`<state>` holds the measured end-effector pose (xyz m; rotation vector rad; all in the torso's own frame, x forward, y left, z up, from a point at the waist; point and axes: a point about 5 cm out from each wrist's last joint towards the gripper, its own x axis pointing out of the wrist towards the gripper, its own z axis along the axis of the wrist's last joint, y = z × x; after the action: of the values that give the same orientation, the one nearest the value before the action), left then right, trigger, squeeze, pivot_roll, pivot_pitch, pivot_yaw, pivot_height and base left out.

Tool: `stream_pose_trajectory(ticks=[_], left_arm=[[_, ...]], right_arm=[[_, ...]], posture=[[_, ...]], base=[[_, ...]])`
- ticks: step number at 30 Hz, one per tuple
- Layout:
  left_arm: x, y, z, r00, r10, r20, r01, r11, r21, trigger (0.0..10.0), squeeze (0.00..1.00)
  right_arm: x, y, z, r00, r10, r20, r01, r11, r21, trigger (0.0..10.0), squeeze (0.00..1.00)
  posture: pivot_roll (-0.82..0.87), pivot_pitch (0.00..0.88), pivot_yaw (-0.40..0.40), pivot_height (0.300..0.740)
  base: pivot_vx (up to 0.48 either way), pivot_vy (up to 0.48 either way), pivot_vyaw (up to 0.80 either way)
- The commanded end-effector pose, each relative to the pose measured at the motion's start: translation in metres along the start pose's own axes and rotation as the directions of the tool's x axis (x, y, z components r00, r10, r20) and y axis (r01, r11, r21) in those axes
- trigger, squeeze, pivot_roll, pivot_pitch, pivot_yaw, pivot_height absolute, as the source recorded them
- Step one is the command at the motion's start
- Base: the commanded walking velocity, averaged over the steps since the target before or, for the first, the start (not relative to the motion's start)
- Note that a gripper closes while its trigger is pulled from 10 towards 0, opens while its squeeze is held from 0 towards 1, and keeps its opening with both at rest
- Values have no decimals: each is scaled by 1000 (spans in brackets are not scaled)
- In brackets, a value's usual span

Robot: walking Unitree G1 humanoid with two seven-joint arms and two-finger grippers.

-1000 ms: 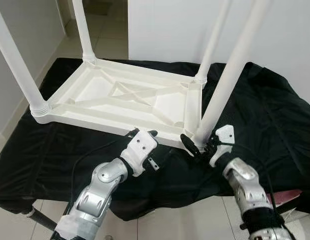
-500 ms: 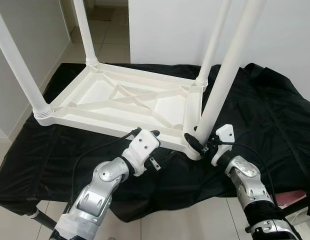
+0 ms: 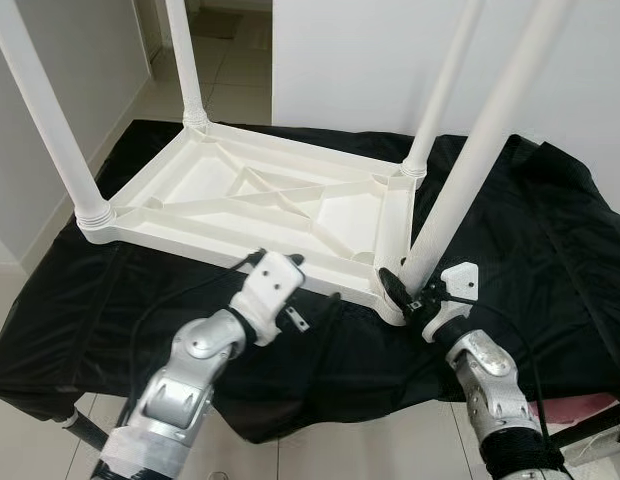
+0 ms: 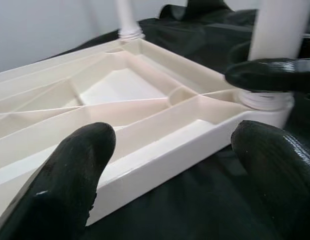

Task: Building children table

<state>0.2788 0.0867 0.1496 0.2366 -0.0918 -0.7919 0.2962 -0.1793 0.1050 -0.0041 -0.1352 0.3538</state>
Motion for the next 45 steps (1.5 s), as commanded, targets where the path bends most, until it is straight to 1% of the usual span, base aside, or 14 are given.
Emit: stream_pose_trajectory(ticks=[1, 3, 5, 7, 12, 13, 15, 16, 17, 21, 25, 32, 38, 45], left_arm=[[1, 2, -1, 997, 71, -4, -71, 997, -13, 10000, 0], [4, 6, 0, 996, 89, -3, -89, 996, 0, 10000, 0], [4, 6, 0, 996, 89, -3, -89, 996, 0, 10000, 0], [5, 10, 1, 994, 105, -1, -105, 994, -1, 10000, 0], [5, 10, 2, 993, 117, 3, -117, 993, -11, 10000, 0], [4, 10, 3, 993, 120, 10, -120, 992, -25, 10000, 0], [4, 10, 3, 993, 120, 10, -120, 992, -25, 10000, 0], [6, 8, 2, 993, 117, 0, -117, 993, -17, 10000, 0], [8, 6, 4, 994, 111, 12, -110, 993, -36, 10000, 0], [11, 2, 7, 995, 101, 25, -100, 994, -55, 10000, 0], [15, -4, 6, 996, 67, 50, -61, 991, -115, 10000, 0], [24, -8, 2, 998, 36, 45, -30, 992, -120, 10000, 0], [30, -29, 11, 994, -65, 86, 75, 991, -113, 10000, 0], [34, -22, 15, 994, -60, 89, 67, 994, -82, 10000, 0]], right_arm=[[-4, -6, 0, 999, -48, 7, 48, 999, -11, 10000, 0], [-1, -10, 5, 987, -156, 37, 157, 987, -21, 10000, 0], [-1, -10, 5, 987, -156, 37, 157, 987, -21, 10000, 0], [7, -10, 13, 958, -276, 73, 277, 961, -11, 10000, 0], [12, -7, 16, 923, -377, 81, 379, 926, -1, 10000, 0], [14, -3, 16, 898, -432, 81, 432, 902, 24, 10000, 0], [14, -3, 16, 898, -432, 81, 432, 902, 24, 10000, 0], [15, 0, 16, 873, -482, 75, 484, 875, -6, 10000, 0], [15, 4, 16, 859, -506, 74, 506, 862, 19, 10000, 0], [14, 10, 12, 851, -520, 70, 521, 854, 9, 10000, 0], [7, 6, 6, 797, -602, 48, 602, 798, 15, 10000, 0], [8, 5, 7, 787, -613, 65, 615, 789, -2, 10000, 0], [19, 10, 14, 837, -539, 98, 543, 840, -17, 10000, 0], [23, 4, 16, 825, -555, 103, 560, 828, -27, 10000, 0]], posture=[[74, 0, -95, 740], [74, 0, -117, 740], [74, 0, -117, 740], [62, 0, -124, 740], [55, 0, -127, 740], [57, 0, -124, 740], [57, 0, -124, 740], [58, 0, -122, 740], [61, 0, -112, 740], [57, 0, -112, 740], [44, 48, -95, 740], [46, 86, -86, 740], [46, 122, -82, 740], [51, 128, -81, 740]], base=[[0, 0, 0], [0, 0, 0], [0, 0, 0], [0, 0, 0], [0, 0, 0], [0, 0, 0], [0, 0, 0], [0, 0, 0], [0, 0, 0], [0, 0, 0], [0, 0, 0], [0, 0, 0], [0, 0, 0], [0, 0, 0]])
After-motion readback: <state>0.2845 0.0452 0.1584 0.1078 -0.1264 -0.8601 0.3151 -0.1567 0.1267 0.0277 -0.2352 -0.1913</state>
